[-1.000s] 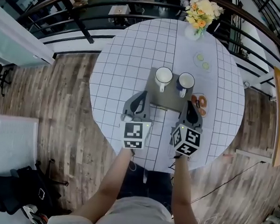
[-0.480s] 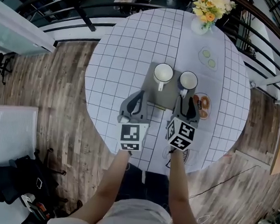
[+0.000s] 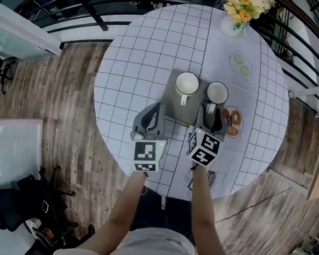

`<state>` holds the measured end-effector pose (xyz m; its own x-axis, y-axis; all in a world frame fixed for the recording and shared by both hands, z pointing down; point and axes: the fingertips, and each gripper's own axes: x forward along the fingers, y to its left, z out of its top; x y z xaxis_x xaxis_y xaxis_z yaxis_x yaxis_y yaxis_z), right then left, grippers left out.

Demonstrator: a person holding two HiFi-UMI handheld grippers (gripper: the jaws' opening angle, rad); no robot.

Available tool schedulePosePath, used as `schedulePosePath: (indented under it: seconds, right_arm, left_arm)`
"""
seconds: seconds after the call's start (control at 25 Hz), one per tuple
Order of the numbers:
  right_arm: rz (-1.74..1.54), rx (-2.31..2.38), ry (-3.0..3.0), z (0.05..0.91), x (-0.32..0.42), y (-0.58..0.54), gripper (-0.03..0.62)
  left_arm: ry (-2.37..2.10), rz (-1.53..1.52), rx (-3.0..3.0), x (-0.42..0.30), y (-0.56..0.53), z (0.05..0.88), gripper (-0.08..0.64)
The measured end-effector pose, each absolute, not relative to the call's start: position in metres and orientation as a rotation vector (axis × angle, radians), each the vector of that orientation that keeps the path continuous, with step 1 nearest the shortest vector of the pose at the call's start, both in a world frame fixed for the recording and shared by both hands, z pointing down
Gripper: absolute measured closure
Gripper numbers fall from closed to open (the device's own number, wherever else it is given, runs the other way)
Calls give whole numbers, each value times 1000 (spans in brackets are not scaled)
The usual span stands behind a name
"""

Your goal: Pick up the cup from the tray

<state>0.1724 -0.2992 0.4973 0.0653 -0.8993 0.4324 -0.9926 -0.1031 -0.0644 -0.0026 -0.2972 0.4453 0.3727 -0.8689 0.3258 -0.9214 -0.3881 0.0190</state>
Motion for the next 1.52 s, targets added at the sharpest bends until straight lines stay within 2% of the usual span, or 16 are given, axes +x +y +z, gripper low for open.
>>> schedulePosePath:
  seconds: [0.2,0.36,0.6,1.04,1.52]
  right_arm:
    - [547,2111,-1893,501,172,-302,399]
    - [502,2140,-1831,501,174,-307,473]
    - [460,2155,-1783,504,175,-306,523]
    - [353,2172,-1842,485,176,-309,535]
    - [436,2187,-1918,473,185,-311,537]
  left_arm:
    - [-1601,397,2433,-3,-302,449,554]
    - [-1593,405,2436,-2,-304,451,554]
    - [-1586,417,2421,-5,-304,459,554]
    - [-1583,430,2397,-8,-302,469,554]
    - [-1591,420,2389,-9,-303,467,554]
